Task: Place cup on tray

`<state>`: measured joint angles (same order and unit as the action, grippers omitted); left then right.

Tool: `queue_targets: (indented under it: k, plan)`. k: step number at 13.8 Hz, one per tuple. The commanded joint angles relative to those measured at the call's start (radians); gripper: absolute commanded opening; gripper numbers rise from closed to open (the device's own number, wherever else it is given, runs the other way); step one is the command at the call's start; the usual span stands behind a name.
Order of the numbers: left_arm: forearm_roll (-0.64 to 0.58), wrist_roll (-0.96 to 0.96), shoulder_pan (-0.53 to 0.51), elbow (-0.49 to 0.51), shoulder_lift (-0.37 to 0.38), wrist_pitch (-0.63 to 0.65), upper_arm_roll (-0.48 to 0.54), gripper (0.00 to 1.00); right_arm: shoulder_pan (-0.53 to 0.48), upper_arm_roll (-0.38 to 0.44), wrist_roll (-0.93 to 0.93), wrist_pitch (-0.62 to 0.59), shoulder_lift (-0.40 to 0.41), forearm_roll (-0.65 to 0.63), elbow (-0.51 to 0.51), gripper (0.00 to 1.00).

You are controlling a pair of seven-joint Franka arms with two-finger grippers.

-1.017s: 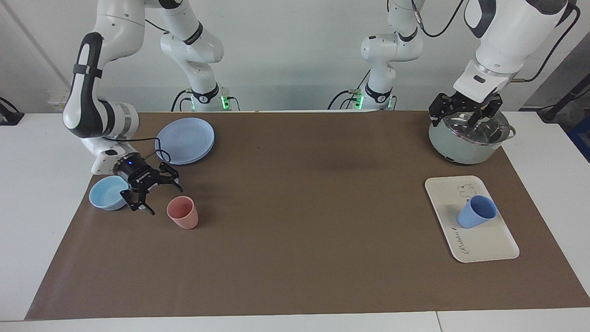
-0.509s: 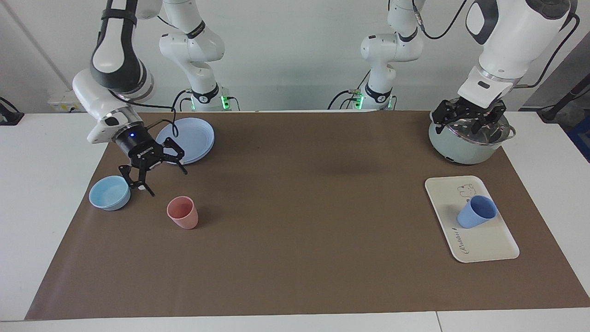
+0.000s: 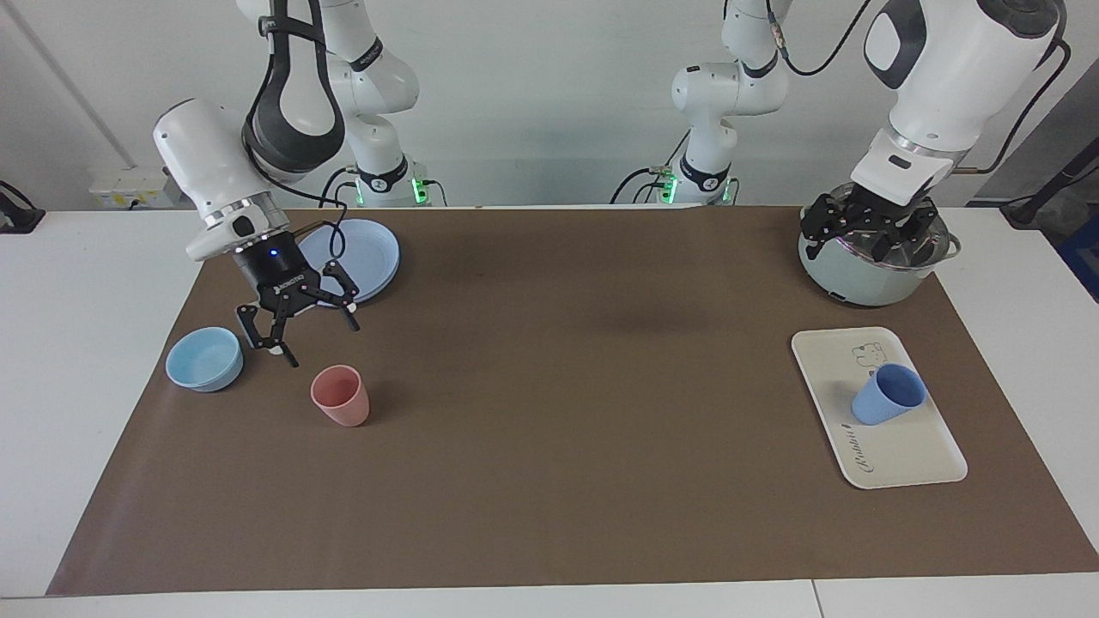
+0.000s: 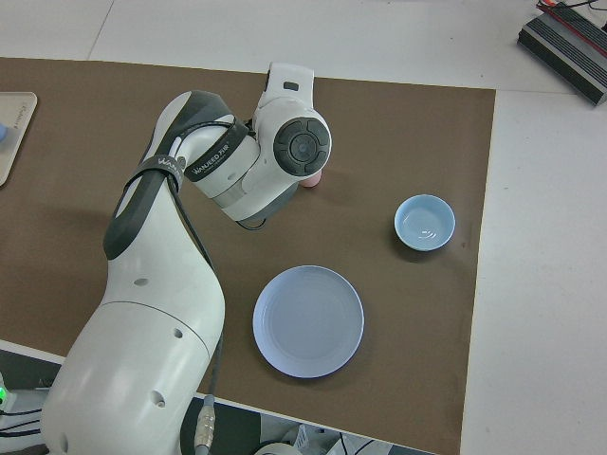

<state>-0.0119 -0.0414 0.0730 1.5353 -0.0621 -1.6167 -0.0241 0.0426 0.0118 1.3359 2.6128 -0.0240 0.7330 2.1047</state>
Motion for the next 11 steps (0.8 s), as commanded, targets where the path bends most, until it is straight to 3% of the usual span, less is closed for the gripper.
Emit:
queue_targets:
  k: [1, 4, 5, 8, 11]
  plan:
    - [0.017, -0.002, 0.001, 0.055, 0.036, -0.025, 0.012, 1.0, -0.013, -0.003, -0.195, -0.069, 0.002, -0.29, -0.052, 1.0]
    - [0.015, -0.003, -0.004, 0.091, 0.054, -0.037, 0.016, 1.0, -0.01, -0.004, -0.448, -0.291, -0.001, -0.719, -0.177, 1.0]
    - [0.015, -0.008, -0.005, 0.097, 0.056, -0.045, 0.016, 1.0, -0.004, -0.01, -0.533, -0.384, -0.001, -0.809, -0.224, 1.0]
    - [0.013, -0.009, -0.005, 0.095, 0.054, -0.071, 0.018, 1.0, -0.001, -0.012, -0.681, -0.529, -0.011, -0.866, -0.267, 1.0]
    - [-0.008, -0.006, -0.021, 0.1, 0.056, -0.042, 0.021, 1.0, -0.004, -0.018, -0.965, -0.63, -0.04, -0.857, -0.272, 1.0]
